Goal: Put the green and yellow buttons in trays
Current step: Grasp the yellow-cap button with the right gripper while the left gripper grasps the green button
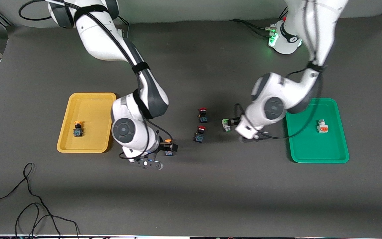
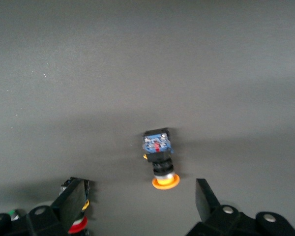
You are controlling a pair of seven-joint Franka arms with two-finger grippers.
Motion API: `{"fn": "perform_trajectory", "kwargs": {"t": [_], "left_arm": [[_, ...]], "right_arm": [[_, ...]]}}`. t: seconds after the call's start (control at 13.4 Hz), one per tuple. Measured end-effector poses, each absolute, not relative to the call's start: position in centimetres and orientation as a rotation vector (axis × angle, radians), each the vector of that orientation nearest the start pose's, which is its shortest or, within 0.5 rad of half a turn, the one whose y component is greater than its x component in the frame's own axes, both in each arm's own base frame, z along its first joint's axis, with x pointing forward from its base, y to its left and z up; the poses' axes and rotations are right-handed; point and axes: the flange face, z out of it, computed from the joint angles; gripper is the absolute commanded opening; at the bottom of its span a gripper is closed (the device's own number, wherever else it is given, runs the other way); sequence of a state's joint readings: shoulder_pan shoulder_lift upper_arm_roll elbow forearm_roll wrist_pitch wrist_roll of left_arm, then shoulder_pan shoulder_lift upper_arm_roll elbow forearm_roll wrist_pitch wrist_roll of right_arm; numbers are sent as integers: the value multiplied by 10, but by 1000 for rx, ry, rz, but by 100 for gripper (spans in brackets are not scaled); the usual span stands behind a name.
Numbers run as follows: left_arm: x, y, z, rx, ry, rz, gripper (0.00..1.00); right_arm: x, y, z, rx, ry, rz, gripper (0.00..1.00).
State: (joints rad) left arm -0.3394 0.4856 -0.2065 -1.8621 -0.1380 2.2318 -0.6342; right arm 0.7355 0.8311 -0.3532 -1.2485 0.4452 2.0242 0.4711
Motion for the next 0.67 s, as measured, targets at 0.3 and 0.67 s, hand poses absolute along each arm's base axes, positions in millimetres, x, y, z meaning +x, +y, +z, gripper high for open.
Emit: {"fn": "perform_trajectory", "kwargs": {"t": [0.3, 0.67], "left_arm": [[518, -363, 205, -3210, -382, 302, 97], [512, -366, 182, -3168, -372, 274, 0]], "right_arm": [[657, 374, 210, -3029, 268, 1, 100], [652, 374, 171, -3052, 268, 14, 32]]}}
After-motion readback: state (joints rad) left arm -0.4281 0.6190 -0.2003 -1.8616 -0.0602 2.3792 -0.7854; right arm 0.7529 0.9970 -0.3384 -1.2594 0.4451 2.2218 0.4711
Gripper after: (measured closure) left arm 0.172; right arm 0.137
